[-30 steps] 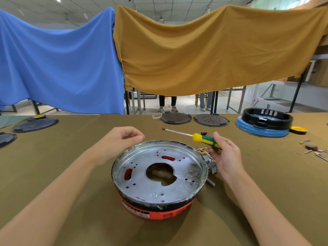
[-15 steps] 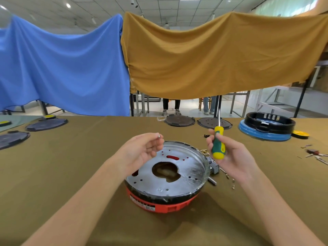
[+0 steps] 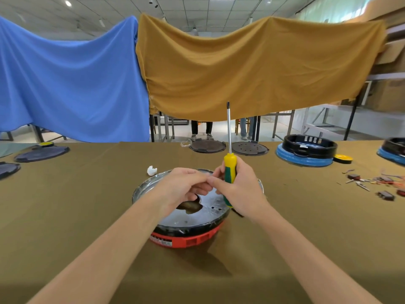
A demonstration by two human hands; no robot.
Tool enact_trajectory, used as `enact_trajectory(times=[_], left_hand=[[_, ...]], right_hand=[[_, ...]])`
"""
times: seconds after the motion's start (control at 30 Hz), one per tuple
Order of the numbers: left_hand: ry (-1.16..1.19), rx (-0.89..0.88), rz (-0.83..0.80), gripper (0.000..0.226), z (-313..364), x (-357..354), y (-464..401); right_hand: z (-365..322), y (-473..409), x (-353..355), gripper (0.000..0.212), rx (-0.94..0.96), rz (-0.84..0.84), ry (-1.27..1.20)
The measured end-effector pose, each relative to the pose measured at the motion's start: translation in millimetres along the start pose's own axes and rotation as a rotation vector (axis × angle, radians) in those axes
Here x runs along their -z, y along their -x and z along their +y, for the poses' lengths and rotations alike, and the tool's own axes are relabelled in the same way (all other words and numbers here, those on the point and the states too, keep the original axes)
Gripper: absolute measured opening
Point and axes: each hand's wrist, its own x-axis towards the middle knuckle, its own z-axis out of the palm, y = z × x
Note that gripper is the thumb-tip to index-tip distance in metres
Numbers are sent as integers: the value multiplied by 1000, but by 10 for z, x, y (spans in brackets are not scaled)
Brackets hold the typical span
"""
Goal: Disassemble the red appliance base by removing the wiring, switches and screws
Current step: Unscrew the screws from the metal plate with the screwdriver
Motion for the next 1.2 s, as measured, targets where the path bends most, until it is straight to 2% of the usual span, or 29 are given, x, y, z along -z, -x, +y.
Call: enact_trajectory(times=[0.07,0.13,0.2,0.33,0.4,0.53,0.7,0.77,0.87,0.93,1.07,1.2], left_hand=[[-84,-30,-30,20,-10,-17,19],[-331,-137,-2,19,-54,-2,21],[-578,-247,-40,15,-111,1,38],[-854,-264,-214,28,-216,-65,84],[-876,-266,-227,30,-235,-102,92],[-888,-282,-244,31,-227,-124,101],[-901,-295,-262,32,-223,-68,130],[-903,-309,-266,32,-231,-35,145],[-980,-338,-265,26,-255,-8,170],[-1093,-368,-271,23,-277,-22,186],[-1211,-501,-250,36,-266,-73,238],[-1016,-582,-92,33,-78,81,324]], right_hand=[[29,-17,141,24,-42,-40,-37],[107,-72,366,20,-135,-46,-3],[249,-112,642,14,-255,-79,167],[571,-35,930,15,-472,-205,424],[689,30,928,15,-522,-255,475],[865,84,866,15,-559,-211,499],[871,86,902,18,-604,-233,430],[823,52,937,10,-564,-162,351],[710,13,946,13,-548,-56,167],[619,10,894,12,-572,-85,41],[528,59,697,14,-607,-143,-129],[525,133,416,22,-614,-109,-157]])
